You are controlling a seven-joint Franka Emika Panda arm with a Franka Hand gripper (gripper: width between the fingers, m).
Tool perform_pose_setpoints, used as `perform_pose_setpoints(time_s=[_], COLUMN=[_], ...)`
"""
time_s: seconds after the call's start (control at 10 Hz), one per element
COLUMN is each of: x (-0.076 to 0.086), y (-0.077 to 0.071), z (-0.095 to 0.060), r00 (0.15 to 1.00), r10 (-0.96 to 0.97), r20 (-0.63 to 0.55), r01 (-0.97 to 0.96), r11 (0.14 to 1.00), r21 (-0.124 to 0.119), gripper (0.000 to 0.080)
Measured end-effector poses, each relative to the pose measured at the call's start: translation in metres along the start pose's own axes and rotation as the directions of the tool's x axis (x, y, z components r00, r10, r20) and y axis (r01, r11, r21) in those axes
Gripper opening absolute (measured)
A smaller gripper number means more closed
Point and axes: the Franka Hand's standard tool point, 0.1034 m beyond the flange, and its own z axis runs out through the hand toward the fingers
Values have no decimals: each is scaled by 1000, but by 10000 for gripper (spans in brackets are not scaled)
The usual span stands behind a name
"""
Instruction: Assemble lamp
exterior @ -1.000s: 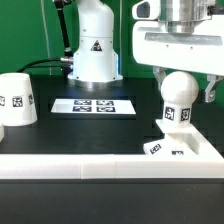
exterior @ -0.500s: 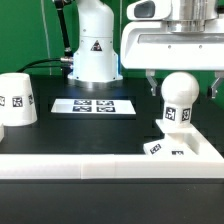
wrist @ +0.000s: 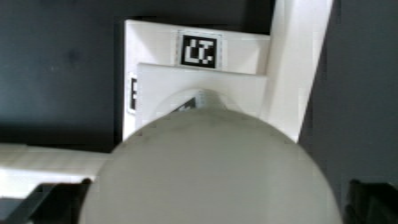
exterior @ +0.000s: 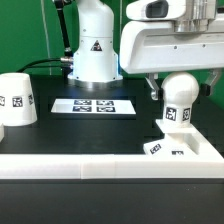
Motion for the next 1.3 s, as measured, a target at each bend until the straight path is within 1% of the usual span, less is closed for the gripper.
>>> perform_pose_setpoints(time_s=[0.1,0.3,0.4,0.5,0.7,0.8,0.9,1.0,1.1,1.3], x=[0,0,5,8,11,10,9,9,9,8], y=[0,4,9,10,5,3,2,1,2,5], z=[0,0,-2,-4,-4,-3,-1,2,2,3], r00=[999,972,917,856,714,637,561,516,437,347], r10=[-45,-234,-399,-517,-699,-770,-825,-853,-894,-931], r20=[0,1,-12,-6,19,39,65,80,96,114], r01=[45,234,398,516,698,769,827,856,899,937], r11=[999,972,917,855,711,632,555,509,430,340], r21=[-1,-12,-38,-60,-90,-94,-92,-91,-87,-79], gripper=[698,698,698,698,698,698,698,698,698,698])
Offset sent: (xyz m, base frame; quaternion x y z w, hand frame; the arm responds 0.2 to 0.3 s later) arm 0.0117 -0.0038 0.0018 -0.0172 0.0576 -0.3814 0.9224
